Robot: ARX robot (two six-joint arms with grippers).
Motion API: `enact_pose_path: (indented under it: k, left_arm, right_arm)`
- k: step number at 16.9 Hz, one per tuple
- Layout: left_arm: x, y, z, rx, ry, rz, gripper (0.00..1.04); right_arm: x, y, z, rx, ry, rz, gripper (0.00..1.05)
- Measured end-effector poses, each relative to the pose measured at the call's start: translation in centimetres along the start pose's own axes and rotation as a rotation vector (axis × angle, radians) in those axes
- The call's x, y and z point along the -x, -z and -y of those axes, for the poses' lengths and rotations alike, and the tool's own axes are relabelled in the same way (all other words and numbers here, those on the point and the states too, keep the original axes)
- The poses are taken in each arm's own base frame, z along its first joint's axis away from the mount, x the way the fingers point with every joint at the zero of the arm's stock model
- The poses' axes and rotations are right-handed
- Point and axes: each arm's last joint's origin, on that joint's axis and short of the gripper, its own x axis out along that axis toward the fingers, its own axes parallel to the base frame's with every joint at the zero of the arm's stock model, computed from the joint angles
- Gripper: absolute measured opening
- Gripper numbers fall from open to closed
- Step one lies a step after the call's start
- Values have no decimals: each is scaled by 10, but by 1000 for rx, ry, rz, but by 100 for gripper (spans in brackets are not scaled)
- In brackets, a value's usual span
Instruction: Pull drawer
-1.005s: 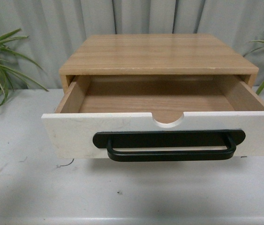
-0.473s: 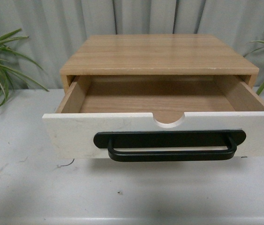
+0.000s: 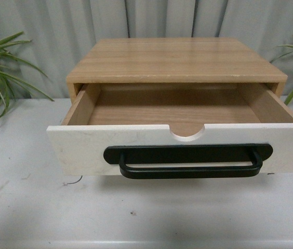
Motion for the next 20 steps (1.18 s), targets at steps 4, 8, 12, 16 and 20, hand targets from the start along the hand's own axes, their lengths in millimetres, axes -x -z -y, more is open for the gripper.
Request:
enact_pose_path:
  k: [4,8,12,16,20]
  left_arm:
    - [10,7,0,0,2,-53,2]
    - [12,4,0,0,0,-14,2]
    - [12,3,0,0,0,-11,2]
    - [12,3,0,0,0,-11,4]
    - [12,3,0,0,0,-11,55]
  right_arm:
    - [12,2,0,0,0,-2,2]
    - [12,3,0,0,0,-8,2]
    - [12,3,0,0,0,-8,2]
    - [12,3,0,0,0,-8,7]
    - [12,3,0,0,0,-8,59]
